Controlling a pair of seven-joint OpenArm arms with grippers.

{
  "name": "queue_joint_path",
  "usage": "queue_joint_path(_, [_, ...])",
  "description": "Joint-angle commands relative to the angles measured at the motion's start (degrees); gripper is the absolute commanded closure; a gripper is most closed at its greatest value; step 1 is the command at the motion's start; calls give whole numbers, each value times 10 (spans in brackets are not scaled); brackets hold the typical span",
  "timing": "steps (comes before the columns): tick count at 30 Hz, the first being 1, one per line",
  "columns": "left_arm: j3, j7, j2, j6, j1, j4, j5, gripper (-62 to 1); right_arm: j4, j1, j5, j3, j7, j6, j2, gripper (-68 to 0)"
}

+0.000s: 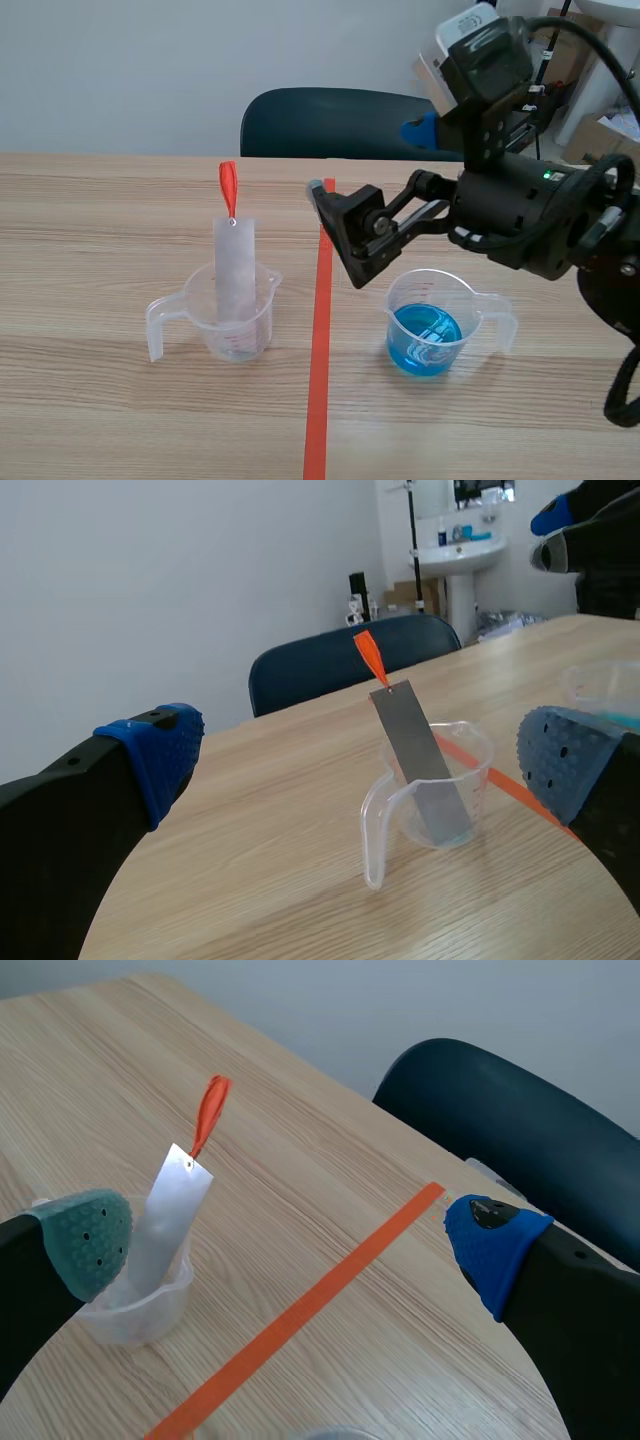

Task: Do the redox reaction experiment. return to the home posture

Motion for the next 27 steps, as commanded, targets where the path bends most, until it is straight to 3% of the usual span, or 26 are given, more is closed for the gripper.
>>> queue_joint_path(1, [-3, 27, -19, -1, -9, 30, -10, -623, 18, -10, 6, 16, 9, -1, 3, -679])
queue_joint_path(8, [-2, 174, -91, -1, -31, 153, -22, -623, 74, -86, 6, 94, 40, 1, 33, -679])
queue_joint_path(11, [1, 222, -114, -1, -54, 173, -23, -623, 85, -121, 6, 128, 71, 1, 40, -679])
queue_joint_path(15, [24, 268, -152, -1, -79, 177, -49, -623, 89, -162, 6, 179, 114, 1, 41, -679])
queue_joint_path(20, [67, 274, -210, 1, -88, 177, -50, -623, 92, -208, 2, 236, 179, 1, 41, -679])
queue_joint_path(23, [78, 275, -235, 1, -88, 177, -51, -623, 99, -225, -26, 257, 192, 1, 53, -679])
queue_joint_path(27, [78, 275, -251, 1, -88, 177, -78, -623, 117, -244, -32, 263, 191, 0, 89, -679])
